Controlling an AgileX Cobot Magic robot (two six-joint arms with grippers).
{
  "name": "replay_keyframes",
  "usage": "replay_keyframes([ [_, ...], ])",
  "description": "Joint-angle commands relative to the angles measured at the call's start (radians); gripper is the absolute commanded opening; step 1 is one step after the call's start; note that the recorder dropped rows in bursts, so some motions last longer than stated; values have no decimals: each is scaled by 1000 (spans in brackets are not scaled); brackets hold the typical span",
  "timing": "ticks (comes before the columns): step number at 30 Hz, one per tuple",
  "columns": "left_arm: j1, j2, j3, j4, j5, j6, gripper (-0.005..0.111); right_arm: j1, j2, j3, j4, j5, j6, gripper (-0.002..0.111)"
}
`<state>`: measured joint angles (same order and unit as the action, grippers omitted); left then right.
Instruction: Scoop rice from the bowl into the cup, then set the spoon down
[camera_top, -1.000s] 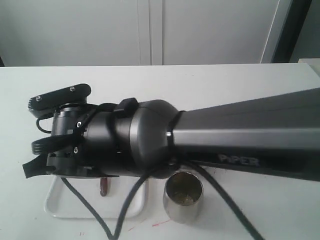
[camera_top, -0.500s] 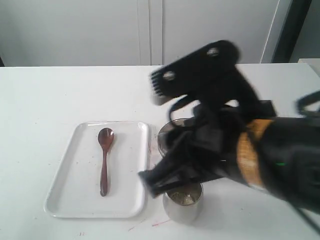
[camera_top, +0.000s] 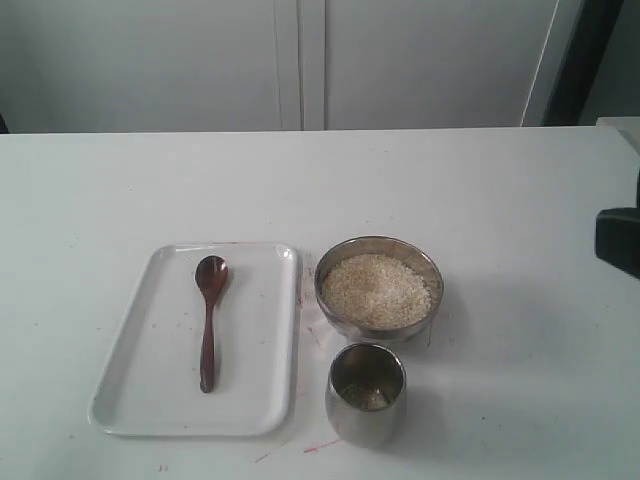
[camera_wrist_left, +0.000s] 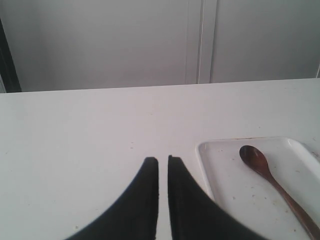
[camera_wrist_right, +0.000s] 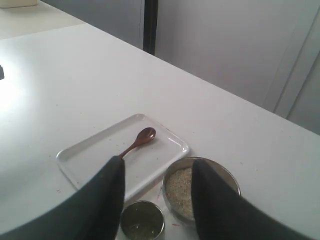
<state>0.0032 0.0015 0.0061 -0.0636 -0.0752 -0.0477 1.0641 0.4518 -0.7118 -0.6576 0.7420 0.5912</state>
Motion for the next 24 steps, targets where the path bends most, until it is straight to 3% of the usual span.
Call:
replay_keyframes([
  [1,-6,-1,-6,-3,-4,-1,14,2,-7,6,-18,16,-13,41],
  [4,-6,-1,-6,-3,-4,-1,14,2,-7,4,-137,38,-13,41],
  [9,-6,-1,-6,-3,-4,-1,14,2,-7,4,-147,25,42,41],
  [13,-6,-1,-6,-3,-4,-1,14,-12,-7,15,-177,-123,37,41],
  [18,-6,-1,-6,-3,-4,-1,14,-221,-7,92,-203,-511,40,41],
  [24,-6,-1,-6,-3,-4,-1,14,-555,-7,207,-139,-863,116,41],
])
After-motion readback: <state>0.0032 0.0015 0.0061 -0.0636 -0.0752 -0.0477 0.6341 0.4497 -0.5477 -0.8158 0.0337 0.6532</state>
